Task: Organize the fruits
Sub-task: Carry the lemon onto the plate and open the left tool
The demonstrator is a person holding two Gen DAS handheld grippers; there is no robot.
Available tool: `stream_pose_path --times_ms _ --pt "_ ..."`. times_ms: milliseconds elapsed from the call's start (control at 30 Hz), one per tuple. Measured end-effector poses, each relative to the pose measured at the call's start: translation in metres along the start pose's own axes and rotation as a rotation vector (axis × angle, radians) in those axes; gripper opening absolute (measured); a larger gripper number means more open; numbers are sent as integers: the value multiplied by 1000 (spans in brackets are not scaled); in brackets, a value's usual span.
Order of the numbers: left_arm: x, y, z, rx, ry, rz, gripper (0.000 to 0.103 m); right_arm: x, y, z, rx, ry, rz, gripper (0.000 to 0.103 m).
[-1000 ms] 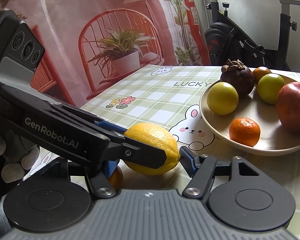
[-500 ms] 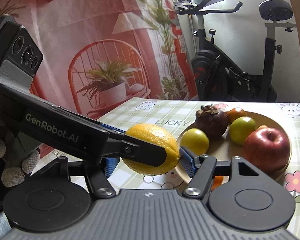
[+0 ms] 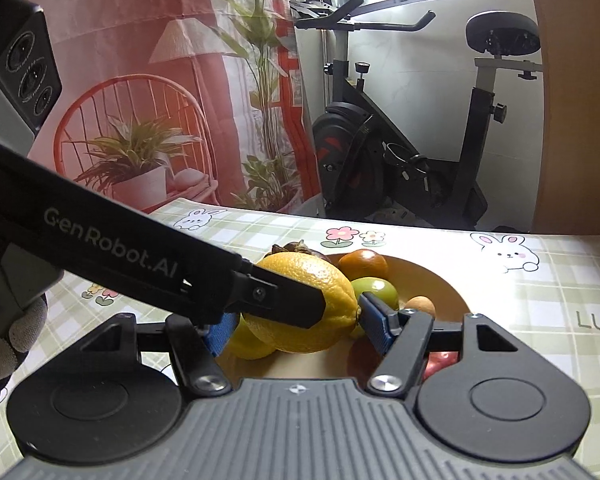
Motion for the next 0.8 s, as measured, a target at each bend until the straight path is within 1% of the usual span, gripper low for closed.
stream_pose_path --times_ms 67,100,133,200,267,433,567,667,800 --pt "4 -4 -1 7 15 5 59 0 -5 0 14 22 -17 66" --pt "5 -6 -2 15 12 25 59 -1 -8 0 21 27 -21 62" --pt "7 -8 -3 19 9 36 59 -1 -10 0 29 28 -15 60" --pt "12 -9 -4 15 22 33 59 1 -13 -1 36 42 -15 54" --pt "13 -10 -3 14 21 41 58 3 -15 0 42 52 -15 51" --pt "10 -9 -3 7 6 46 58 5 -14 -1 48 66 -26 51" --pt "7 -2 -4 -7 0 41 58 11 -9 3 44 101 -53 51" --pt "4 9 -2 -25 -8 28 59 16 -1 7 34 103 -52 54" --pt "3 33 3 -69 -39 45 58 20 12 15 38 89 -47 54"
Point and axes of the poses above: each gripper's, at about its wrist camera, not at the fingertips, and y roughly against the way its jaws point, x to its left, z to its top, the point moved 3 cm from there along -y, roughly the way its jaws point, and after that the axes turned 7 degrees about -x, right-handed, at the moved point
